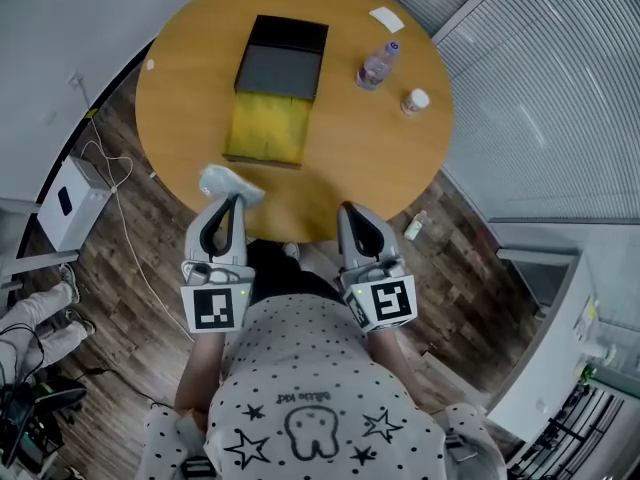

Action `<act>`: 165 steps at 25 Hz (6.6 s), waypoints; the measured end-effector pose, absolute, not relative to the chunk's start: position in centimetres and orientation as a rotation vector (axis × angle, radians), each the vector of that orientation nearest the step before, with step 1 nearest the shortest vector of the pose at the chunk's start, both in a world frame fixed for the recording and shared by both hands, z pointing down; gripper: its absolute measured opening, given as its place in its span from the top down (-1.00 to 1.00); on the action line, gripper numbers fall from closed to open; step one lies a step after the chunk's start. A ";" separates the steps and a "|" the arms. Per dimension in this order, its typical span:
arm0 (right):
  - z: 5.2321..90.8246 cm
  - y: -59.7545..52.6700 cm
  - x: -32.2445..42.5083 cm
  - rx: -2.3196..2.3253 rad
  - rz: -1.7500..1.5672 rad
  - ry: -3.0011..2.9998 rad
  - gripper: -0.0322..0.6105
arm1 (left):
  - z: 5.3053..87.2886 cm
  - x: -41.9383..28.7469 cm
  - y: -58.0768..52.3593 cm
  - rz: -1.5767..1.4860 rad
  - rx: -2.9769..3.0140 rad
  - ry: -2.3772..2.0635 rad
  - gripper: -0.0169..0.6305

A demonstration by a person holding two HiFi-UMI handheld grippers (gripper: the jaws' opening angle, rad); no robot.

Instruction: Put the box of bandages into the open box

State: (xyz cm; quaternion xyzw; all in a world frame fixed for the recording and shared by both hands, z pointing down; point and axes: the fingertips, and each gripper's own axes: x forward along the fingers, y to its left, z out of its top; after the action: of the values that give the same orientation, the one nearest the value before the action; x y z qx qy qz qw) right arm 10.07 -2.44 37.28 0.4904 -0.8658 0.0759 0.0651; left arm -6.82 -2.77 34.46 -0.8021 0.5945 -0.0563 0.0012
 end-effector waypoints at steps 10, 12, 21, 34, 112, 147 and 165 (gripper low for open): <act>36.7 -6.0 6.6 1.500 0.244 -2.601 0.89 | 33.6 -9.7 -6.9 -0.154 -2.541 1.830 0.91; 36.3 -6.8 5.3 1.503 0.236 -2.603 0.89 | 33.4 -10.7 -8.1 -0.158 -2.547 1.818 0.91; 36.2 -10.2 3.6 1.618 0.252 -2.531 0.89 | 33.4 -12.9 -12.9 -0.169 -2.609 1.722 0.91; 36.7 -11.8 2.9 1.662 0.268 -2.503 0.89 | 34.5 -13.8 -15.2 -0.186 -2.653 1.696 0.91; 43.2 -16.2 5.8 1.677 0.501 -2.392 0.89 | 57.3 -4.6 -23.9 -1.208 -3.022 1.340 0.91; 43.6 -15.0 6.8 1.696 0.499 -2.370 0.89 | 58.4 -2.4 -22.4 -1.229 -3.035 1.201 0.40; 43.0 -14.2 6.8 1.707 0.476 -2.384 0.89 | 57.0 -2.8 -21.9 -1.176 -3.015 1.267 0.61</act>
State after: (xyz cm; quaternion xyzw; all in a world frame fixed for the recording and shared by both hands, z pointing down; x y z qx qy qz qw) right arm 6.76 -14.19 42.95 0.5727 -0.7996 0.1596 0.0854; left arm -2.84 -21.91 57.01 -0.8554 0.3596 -0.3338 -0.1663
